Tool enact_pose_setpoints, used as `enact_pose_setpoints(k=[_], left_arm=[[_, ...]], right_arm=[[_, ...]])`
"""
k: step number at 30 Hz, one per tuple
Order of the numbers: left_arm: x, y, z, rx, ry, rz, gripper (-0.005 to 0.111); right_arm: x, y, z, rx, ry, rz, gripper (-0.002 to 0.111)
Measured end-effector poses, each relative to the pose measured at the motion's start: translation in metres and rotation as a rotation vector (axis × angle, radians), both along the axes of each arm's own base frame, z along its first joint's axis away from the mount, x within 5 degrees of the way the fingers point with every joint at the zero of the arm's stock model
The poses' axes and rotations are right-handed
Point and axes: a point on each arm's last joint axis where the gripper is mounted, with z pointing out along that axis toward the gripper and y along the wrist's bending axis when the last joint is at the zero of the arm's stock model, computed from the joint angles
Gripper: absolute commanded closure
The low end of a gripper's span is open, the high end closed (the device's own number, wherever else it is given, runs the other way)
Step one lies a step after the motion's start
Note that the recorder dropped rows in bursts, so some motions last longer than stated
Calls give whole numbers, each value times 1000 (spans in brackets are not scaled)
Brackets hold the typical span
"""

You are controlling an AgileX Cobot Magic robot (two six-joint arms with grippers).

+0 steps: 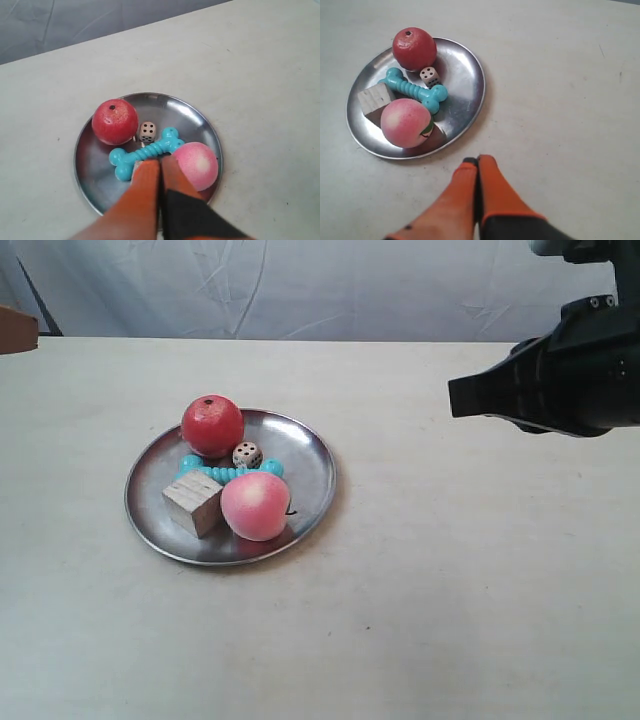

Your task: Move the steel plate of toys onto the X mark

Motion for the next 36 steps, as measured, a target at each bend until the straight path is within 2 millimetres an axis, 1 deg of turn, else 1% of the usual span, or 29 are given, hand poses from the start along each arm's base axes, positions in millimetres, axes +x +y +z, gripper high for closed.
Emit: enact_pose_setpoints(k=[6,7,8,9,11,12,13,15,17,21,23,31,33,36], left_arm=[[0,1,1,9,-17,10,107],[0,3,2,17,-42,30,107],[0,8,5,50,-99,88,107],[-2,11,6,56,-129,124,107],[-19,17,6,23,-196,230,107],[-34,22,1,-3,-246,315,107],[-42,25,-5,-7,-272,355,107],[-68,34,-33,-6,-330,456,107],[-86,38,-62,-25,-334,524,107],[-108,45,-111,-117,-301,643,107],[-115,45,-130,-134,-302,657,107],[-126,45,-163,-162,-318,664,107],[-128,45,-168,-173,-326,664,107],[-130,45,-167,-189,-347,662,107]], right_arm=[[0,0,0,0,0,0,108],[0,0,0,0,0,0,108],[0,0,0,0,0,0,108],[0,0,0,0,0,0,108],[0,0,0,0,0,0,108],[0,0,0,0,0,0,108],[0,0,0,-1,0,1,108],[0,0,0,0,0,0,108],[0,0,0,0,0,0,108],[0,0,0,0,0,0,108],[0,0,0,0,0,0,108],[0,0,0,-2,-1,2,108],[0,0,0,-2,-1,2,108],[0,0,0,-2,-1,2,108]])
